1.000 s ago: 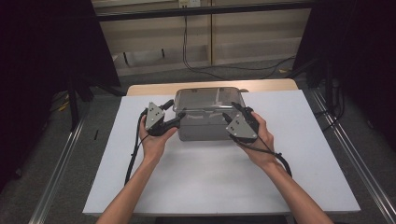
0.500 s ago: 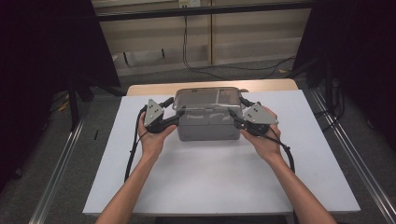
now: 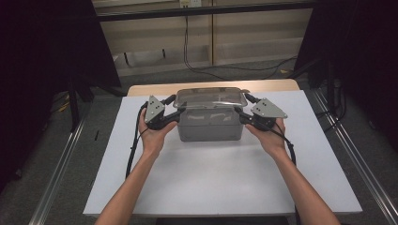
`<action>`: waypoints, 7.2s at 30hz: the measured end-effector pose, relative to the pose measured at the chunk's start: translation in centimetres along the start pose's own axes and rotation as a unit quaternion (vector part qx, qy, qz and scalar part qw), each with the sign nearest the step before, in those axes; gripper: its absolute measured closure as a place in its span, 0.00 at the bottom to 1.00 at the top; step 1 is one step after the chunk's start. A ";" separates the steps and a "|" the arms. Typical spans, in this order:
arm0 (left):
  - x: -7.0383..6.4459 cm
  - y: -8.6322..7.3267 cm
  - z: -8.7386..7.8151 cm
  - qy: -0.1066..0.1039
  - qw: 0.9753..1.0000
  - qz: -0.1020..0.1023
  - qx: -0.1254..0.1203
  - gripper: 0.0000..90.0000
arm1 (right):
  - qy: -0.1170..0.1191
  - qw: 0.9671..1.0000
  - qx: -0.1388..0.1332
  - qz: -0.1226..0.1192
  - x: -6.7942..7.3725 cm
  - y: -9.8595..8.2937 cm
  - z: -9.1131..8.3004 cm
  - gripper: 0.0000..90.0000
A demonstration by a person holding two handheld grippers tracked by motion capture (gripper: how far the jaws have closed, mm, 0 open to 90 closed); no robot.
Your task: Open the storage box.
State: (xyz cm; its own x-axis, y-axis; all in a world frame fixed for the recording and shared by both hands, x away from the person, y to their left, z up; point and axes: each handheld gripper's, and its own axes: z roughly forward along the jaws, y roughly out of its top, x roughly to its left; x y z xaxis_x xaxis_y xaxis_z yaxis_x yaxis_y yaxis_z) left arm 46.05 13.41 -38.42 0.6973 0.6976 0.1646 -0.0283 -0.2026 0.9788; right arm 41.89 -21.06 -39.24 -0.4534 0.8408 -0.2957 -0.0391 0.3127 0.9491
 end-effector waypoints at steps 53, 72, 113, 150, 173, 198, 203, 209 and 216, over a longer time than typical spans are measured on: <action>2.3 2.0 1.6 0.004 1.000 -0.011 -0.011 0.65 | 0.019 0.999 -0.002 0.043 -3.7 -0.8 5.2 0.68; 3.1 1.8 2.6 0.006 1.000 -0.013 -0.004 0.62 | 0.019 0.999 0.000 0.033 -4.1 -0.7 5.7 0.73; 6.0 -1.1 6.5 -0.014 0.999 -0.033 0.010 0.47 | 0.012 0.999 -0.002 0.053 -5.1 0.0 6.9 0.73; 7.1 -1.6 8.4 -0.011 1.000 -0.020 0.009 0.75 | 0.010 0.997 -0.008 0.070 -6.2 0.6 8.4 0.72; 7.6 -1.3 8.7 -0.015 0.999 -0.023 0.019 0.78 | 0.002 0.997 0.018 0.081 -6.9 -1.9 9.4 0.65; 7.9 -1.2 9.1 -0.010 0.999 -0.030 0.023 0.79 | 0.026 0.993 0.022 0.112 -6.8 -3.5 10.6 0.78; 8.0 -1.2 9.2 -0.008 0.999 -0.032 0.021 0.79 | 0.029 0.992 0.018 0.119 -6.8 -3.6 10.7 0.80; 8.3 -1.3 8.9 0.002 0.999 -0.038 0.028 0.75 | 0.027 0.991 0.015 0.128 -6.9 -3.7 10.8 0.80; 8.3 -2.0 9.2 -0.006 0.998 -0.043 0.038 0.76 | 0.031 0.991 0.015 0.131 -7.0 -3.6 10.9 0.81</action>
State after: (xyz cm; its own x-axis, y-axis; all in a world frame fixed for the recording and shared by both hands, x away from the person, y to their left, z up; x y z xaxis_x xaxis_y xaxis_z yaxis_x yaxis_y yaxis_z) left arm 58.46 13.33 -40.17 0.7032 0.7067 0.0782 0.0869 -0.1946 0.9770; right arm 54.90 -23.27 -41.77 -0.4987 0.8662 -0.0312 0.1134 0.1009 0.9884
